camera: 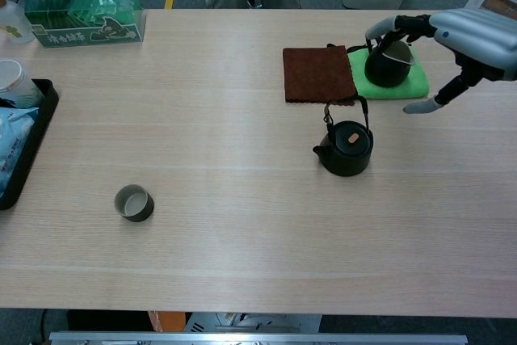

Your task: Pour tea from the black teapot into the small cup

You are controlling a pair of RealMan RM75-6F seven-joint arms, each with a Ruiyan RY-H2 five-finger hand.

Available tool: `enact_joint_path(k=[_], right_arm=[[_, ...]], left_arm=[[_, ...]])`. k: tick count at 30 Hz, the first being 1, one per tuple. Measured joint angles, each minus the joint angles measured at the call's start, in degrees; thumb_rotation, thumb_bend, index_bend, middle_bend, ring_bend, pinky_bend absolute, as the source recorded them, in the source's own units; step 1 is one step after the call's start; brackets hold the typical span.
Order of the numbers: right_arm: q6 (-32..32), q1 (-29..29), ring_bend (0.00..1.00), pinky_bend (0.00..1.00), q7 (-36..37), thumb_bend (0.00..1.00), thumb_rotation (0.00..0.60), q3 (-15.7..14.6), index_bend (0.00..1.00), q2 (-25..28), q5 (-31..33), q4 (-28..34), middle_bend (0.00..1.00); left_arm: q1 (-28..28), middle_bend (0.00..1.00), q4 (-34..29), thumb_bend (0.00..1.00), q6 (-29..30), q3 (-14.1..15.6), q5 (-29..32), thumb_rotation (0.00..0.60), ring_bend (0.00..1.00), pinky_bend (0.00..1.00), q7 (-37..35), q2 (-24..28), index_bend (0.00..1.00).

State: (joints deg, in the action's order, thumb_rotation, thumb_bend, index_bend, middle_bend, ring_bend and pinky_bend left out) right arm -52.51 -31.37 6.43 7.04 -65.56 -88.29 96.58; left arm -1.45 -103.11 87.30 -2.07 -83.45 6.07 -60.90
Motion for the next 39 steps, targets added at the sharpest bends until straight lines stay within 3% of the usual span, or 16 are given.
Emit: enact_joint_path(k=[12, 24, 32, 39], right_arm=[[10.87, -8.41, 0.22, 0.2, -4.99, 0.0, 0.6, 1.5, 0.23, -7.74, 9.39, -4.54, 0.33], [15.09, -11.9, 0.23, 0.19, -8.28, 0.0, 0.6, 0.58, 0.24, -13.22, 15.9, -10.49, 0.34], [16.39, -12.83, 0.27, 0.19, -9.31, 0.0, 0.6, -0.84, 0.25, -14.69, 18.16, -11.85, 0.35], [15.43, -12.33, 0.3, 0.19, -8.94, 0.0, 0.6, -1.56, 0.25, -12.87, 17.94, -8.96, 0.35]], left_arm=[[-0.6, 0.14, 0.75, 0.25, -1.98, 0.01, 1.5, 0.6, 0.13, 0.16, 0.02, -0.21, 0.07], [-0.9, 0.14, 1.86, 0.25, -2.71, 0.12, 1.53, 0.6, 0.13, 0.16, -0.79, -0.66, 0.07], [-0.98, 0.14, 2.1, 0.25, -2.89, 0.17, 1.64, 0.6, 0.13, 0.16, -0.89, -0.73, 0.07], [-0.92, 0.14, 2.18, 0.25, -2.74, 0.2, 1.55, 0.6, 0.13, 0.16, -0.97, -0.76, 0.07]])
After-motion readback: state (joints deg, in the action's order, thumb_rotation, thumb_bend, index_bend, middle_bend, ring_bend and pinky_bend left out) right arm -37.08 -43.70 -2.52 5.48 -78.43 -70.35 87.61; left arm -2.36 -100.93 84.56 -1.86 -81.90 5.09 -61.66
